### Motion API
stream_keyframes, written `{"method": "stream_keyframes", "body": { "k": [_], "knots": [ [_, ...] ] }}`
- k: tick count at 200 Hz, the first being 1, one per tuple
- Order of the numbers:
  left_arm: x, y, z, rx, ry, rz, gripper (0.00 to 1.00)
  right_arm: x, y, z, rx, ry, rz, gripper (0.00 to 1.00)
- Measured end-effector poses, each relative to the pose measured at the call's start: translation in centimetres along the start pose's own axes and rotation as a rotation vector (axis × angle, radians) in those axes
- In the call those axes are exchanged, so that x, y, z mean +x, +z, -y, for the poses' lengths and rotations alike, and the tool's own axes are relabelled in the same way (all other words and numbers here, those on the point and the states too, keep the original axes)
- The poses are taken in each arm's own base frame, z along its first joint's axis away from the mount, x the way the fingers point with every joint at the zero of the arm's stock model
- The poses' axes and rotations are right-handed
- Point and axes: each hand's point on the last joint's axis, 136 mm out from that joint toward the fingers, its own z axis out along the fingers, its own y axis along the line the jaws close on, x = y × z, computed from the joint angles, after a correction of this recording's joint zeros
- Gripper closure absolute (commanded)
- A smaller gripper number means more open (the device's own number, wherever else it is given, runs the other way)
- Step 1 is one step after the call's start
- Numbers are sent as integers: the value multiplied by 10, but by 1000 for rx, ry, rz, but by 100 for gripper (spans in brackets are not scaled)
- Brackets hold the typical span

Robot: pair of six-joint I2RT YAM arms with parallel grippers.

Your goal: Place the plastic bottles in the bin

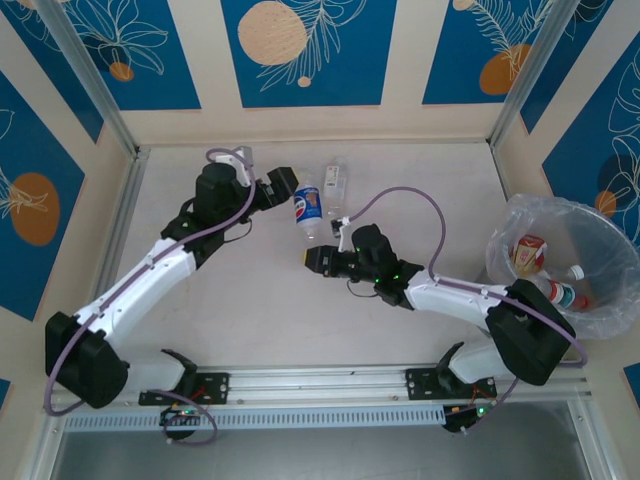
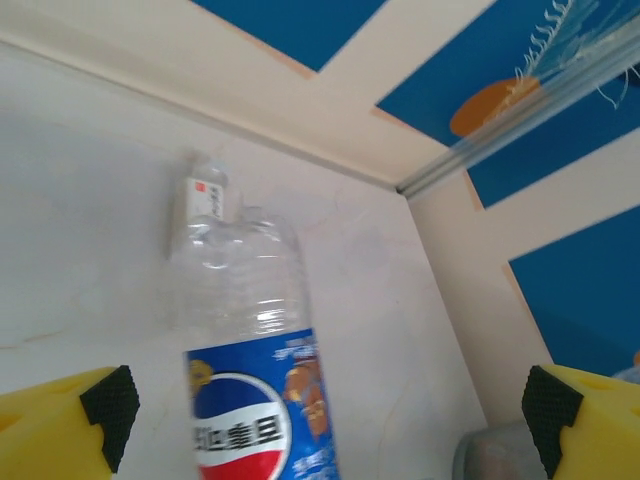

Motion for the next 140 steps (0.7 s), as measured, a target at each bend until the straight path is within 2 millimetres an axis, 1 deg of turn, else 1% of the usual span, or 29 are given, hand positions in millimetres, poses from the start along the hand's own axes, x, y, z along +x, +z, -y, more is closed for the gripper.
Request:
{"method": "stream_keyframes", "body": {
  "k": [11,28,45,60,74,95,117,140],
  "knots": [
    [-2,-7,-9,-32,0,36,0,-4,-6,0,6,-9,15,100],
    [4,-16,-29,-93,-1,70,0,-12,-18,0,15,-28,52,100],
    [12,-19,-48,-152,3,82,0,-27,-36,-3,23,-60,112,100],
    [16,-20,-58,-184,13,85,0,-41,-55,-9,25,-99,173,100],
    [17,-20,-61,-194,21,88,0,-57,-76,-16,24,-140,243,100],
    [17,-20,-61,-195,23,90,0,-75,-106,-20,45,-190,332,100],
    [17,-19,-61,-187,24,90,0,-87,-135,-19,81,-234,401,100],
    [19,-16,-57,-165,33,79,0,-92,-162,-19,122,-277,455,100]
  ]
}}
